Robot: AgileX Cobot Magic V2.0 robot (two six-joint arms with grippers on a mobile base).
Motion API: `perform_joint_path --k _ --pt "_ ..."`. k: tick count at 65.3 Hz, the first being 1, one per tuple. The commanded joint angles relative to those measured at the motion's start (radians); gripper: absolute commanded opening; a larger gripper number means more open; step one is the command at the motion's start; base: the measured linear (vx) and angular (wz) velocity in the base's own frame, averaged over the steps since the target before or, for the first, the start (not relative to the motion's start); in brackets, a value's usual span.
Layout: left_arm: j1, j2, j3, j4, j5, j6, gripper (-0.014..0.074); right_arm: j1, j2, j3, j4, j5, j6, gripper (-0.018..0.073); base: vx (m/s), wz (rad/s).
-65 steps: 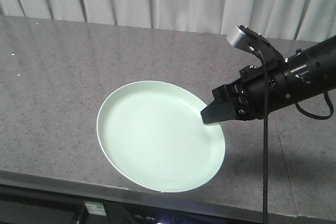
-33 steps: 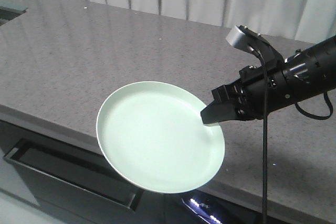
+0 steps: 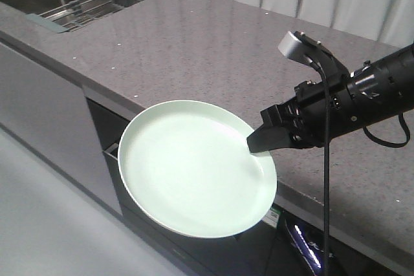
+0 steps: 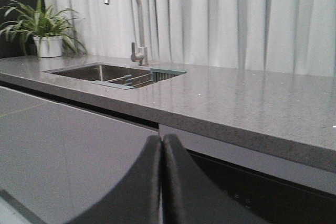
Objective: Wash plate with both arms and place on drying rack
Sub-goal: 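Hold the plate in the right gripper while the base turns away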
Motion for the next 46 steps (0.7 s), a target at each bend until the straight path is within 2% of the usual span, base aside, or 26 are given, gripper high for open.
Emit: perform_joint_path --k 1,46 --pt "-0.007 -0.013 -0.026 -0.009 -0.076 -0.003 -0.0006 -0.003 -0.038 -0.026 0.058 -0.01 -0.007 -0.0009 -0.09 0.5" --pt "-0.007 -0.013 -0.026 -0.009 -0.076 -0.003 -0.0006 -0.003 -0.038 -0.026 0.058 -0.01 -0.007 -0.0009 -0.1 0.48"
